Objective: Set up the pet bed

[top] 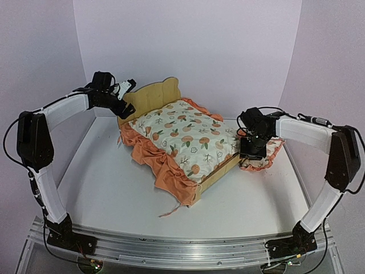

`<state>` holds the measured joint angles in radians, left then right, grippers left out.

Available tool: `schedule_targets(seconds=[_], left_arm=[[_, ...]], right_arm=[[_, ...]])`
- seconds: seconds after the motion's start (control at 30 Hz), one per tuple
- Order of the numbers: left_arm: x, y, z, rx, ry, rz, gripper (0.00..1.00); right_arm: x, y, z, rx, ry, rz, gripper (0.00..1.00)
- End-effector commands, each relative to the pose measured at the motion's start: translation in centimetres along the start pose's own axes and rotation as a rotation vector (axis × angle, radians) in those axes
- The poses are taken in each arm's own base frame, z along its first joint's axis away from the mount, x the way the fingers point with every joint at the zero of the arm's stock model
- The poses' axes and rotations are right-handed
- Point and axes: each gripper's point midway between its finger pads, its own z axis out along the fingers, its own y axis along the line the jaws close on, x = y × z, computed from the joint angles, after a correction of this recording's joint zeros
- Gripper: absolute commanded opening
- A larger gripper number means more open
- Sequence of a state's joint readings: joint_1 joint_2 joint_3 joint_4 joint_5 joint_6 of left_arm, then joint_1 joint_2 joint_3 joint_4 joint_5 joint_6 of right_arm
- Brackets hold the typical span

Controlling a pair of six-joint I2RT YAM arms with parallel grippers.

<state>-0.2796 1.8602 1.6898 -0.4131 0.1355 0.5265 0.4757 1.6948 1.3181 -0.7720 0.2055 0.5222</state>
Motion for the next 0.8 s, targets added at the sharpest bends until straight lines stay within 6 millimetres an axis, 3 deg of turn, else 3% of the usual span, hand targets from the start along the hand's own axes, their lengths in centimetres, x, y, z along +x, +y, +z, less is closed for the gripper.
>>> schedule_targets(seconds=[0.0, 0.1, 0.17, 0.3, 0.4, 0.47, 0.53, 0.63, 0.77], left_arm=[[-1.3, 1.4, -1.9, -0.013, -0.037, -0.040, 0.98], [-1.9, 0.5, -3.3, 0.027, -0.067, -0.027, 0.98], [-2.9, 0.9, -4.4, 0.018, -0.099, -0.016, 0.98], [-4.5, 4.5, -5.6, -0.069, -0.143, -0.012, 0.99], [-3.0, 7.6, -4.2, -0.095, -0.100, -0.025, 1.00], [-1.8, 8.1, -2.4, -0.078, -0.058, -0.022, 1.00], [-1.0, 7.3, -1.3, -0.027, -0.043, -0.012, 1.00], [-0.7, 6.0, -0.2, 0.045, -0.066, -0.004, 0.99], [-0.8, 5.8, 0.5, 0.065, -0.076, -0.004, 0.92]], right_arm=[[-1.2, 3.2, 0.8, -0.116, 0.031, -0.070, 0.36], [-2.2, 3.9, 1.4, -0.127, 0.035, -0.053, 0.42], [-2.5, 3.9, 1.4, -0.123, 0.031, -0.008, 0.43], [-2.9, 2.5, 0.1, -0.077, -0.022, 0.068, 0.54], [-3.1, 1.6, -2.0, -0.070, -0.082, 0.110, 0.58], [-3.2, 1.5, -3.1, -0.090, -0.107, 0.136, 0.59], [-3.4, 2.4, -3.3, -0.143, -0.117, 0.149, 0.60], [-3.7, 3.8, -2.0, -0.200, -0.108, 0.169, 0.62], [-4.2, 5.1, 0.6, -0.203, -0.062, 0.157, 0.60]])
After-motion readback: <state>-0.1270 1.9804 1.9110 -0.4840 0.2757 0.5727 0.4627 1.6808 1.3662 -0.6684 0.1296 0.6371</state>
